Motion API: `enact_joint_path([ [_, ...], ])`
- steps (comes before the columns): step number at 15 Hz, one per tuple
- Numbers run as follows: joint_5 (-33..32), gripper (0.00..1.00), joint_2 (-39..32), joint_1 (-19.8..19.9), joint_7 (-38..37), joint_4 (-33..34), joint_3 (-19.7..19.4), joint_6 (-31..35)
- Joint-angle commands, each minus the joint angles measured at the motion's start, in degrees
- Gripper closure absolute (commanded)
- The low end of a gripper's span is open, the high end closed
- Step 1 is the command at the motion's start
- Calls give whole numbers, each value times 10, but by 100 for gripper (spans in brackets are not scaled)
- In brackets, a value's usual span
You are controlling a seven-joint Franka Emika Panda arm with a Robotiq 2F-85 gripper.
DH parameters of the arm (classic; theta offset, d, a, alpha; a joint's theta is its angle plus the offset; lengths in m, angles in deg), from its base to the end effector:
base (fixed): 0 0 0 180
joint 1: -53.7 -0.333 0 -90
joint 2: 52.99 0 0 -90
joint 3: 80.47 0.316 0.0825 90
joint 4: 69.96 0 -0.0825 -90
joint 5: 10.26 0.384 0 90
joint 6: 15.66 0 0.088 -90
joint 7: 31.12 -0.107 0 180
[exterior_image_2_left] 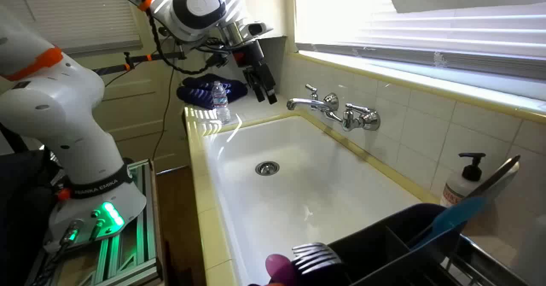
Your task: Pour out the water from the bottle
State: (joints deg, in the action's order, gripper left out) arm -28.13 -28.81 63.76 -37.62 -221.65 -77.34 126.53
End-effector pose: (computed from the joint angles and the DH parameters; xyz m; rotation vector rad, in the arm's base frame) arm 0.4099 -0.0490 0.4051 2.8747 -0.0192 0.3618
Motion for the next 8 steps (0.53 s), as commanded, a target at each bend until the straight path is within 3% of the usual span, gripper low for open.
enact_joint_path([
  [1, -3, 0, 0, -6, -2, 1, -6, -2],
  [8, 2, 0, -18, -20, 4, 11, 1, -1],
])
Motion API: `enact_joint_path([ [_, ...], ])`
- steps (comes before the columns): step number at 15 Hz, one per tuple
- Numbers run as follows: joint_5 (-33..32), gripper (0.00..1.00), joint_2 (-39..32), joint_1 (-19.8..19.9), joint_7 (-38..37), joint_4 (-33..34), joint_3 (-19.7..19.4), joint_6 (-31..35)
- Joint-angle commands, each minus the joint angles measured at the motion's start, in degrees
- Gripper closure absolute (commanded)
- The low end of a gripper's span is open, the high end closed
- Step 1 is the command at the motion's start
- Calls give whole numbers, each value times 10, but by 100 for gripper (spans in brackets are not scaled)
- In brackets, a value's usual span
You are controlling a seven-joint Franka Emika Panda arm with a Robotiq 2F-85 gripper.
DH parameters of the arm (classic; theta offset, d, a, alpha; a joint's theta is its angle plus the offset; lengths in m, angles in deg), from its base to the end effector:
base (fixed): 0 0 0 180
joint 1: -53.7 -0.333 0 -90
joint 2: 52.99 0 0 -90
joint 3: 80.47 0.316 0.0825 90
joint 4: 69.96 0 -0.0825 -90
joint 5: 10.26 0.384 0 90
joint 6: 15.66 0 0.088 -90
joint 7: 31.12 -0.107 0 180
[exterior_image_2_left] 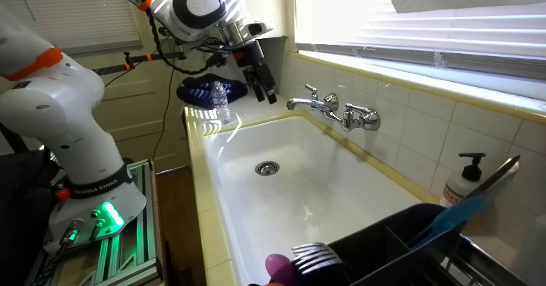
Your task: Pour out the water from the bottle
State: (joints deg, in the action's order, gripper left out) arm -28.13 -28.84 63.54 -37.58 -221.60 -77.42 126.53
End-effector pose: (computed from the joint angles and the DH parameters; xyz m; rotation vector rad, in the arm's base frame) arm 0.4103 -0.0480 0.4053 2.8753 -0.0146 0.3629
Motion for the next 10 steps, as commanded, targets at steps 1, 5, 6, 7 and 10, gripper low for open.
enact_joint_path([
  [1, 4, 0, -25, -27, 8, 15, 6, -1],
  [5, 10, 0, -63, -72, 20, 40, 30, -4],
  [6, 11, 0, -74, -83, 22, 46, 35, -3],
  [7, 10, 0, -84, -91, 22, 54, 40, -4],
  [10, 12, 0, -114, -115, 31, 73, 48, 0],
])
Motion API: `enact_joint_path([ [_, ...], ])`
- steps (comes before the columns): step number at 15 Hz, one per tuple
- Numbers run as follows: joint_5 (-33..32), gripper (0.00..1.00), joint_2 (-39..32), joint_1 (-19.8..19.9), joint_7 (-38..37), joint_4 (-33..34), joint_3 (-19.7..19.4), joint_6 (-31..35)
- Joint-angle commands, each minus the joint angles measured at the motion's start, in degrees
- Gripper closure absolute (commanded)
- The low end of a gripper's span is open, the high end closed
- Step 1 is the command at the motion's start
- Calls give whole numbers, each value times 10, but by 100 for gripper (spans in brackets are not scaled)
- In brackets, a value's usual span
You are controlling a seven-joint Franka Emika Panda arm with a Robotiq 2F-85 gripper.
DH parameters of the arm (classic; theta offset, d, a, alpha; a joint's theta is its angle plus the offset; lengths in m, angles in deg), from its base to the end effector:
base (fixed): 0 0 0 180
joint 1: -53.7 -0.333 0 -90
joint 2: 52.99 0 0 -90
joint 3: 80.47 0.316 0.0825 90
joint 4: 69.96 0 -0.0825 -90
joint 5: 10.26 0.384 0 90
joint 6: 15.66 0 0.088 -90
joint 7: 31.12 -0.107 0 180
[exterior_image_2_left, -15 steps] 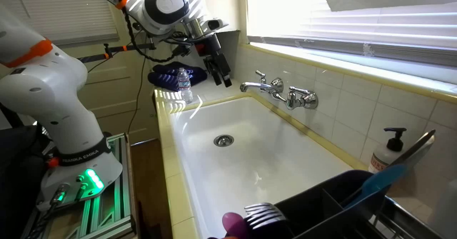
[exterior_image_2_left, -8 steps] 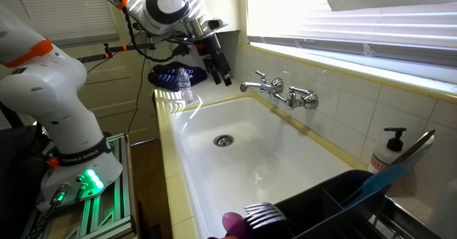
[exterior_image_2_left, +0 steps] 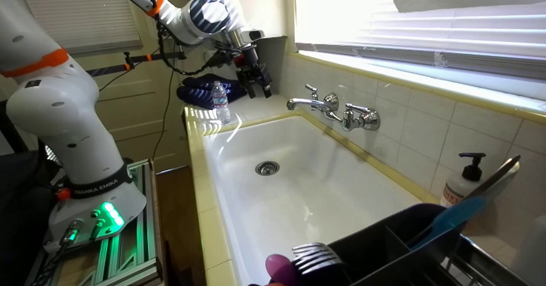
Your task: Pour out the water from the bottle
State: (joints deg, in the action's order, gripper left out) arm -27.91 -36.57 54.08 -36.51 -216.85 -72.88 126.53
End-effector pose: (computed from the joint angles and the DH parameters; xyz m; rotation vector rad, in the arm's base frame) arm 0.4398 0.0564 0.3848 2.8735 0.3693 0.3238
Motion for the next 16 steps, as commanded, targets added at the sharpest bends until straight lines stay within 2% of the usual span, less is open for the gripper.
enact_joint_path([
  [1, 17, 0, -45, -31, 34, 33, 4, -7],
  [2, 1, 0, -20, -20, 9, 14, 1, -1],
  [9, 4, 0, -41, -32, 22, 29, 2, -1],
  [16, 45, 0, -103, -71, 105, 34, 5, 73],
])
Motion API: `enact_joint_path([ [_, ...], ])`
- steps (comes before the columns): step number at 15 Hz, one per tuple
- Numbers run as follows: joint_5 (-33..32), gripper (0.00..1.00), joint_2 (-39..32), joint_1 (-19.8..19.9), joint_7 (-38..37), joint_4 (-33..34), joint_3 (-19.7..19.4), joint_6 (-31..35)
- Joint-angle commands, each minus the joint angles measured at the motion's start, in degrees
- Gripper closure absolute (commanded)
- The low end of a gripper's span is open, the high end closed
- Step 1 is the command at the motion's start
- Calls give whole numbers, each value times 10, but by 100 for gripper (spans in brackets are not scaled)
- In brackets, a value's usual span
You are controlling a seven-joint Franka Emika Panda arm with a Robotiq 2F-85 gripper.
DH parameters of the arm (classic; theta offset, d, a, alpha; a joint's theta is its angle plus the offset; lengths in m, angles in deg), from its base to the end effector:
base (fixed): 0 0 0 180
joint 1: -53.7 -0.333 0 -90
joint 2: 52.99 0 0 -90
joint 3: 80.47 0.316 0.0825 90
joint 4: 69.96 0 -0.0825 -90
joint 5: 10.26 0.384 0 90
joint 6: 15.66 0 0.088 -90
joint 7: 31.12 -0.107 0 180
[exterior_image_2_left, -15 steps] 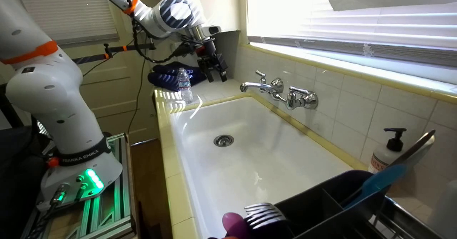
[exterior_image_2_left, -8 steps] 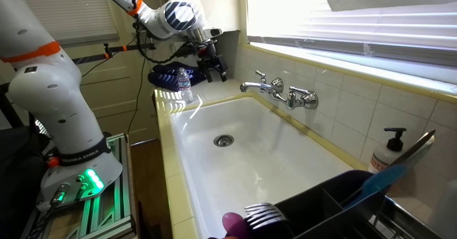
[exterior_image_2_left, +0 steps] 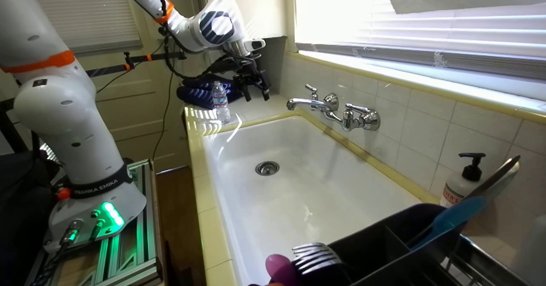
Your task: Pour out the water from the bottle
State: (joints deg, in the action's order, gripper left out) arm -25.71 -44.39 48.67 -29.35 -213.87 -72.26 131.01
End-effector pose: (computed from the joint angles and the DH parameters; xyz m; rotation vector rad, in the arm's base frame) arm 0.4567 0.1112 0.3541 2.8722 0.6935 0.3136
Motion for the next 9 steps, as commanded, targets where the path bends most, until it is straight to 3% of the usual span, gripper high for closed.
enact_joint_path([
  [1, 27, 0, -25, -22, 38, 0, 1, 36],
  [9, 145, 0, -22, -71, 82, -20, 16, 74],
])
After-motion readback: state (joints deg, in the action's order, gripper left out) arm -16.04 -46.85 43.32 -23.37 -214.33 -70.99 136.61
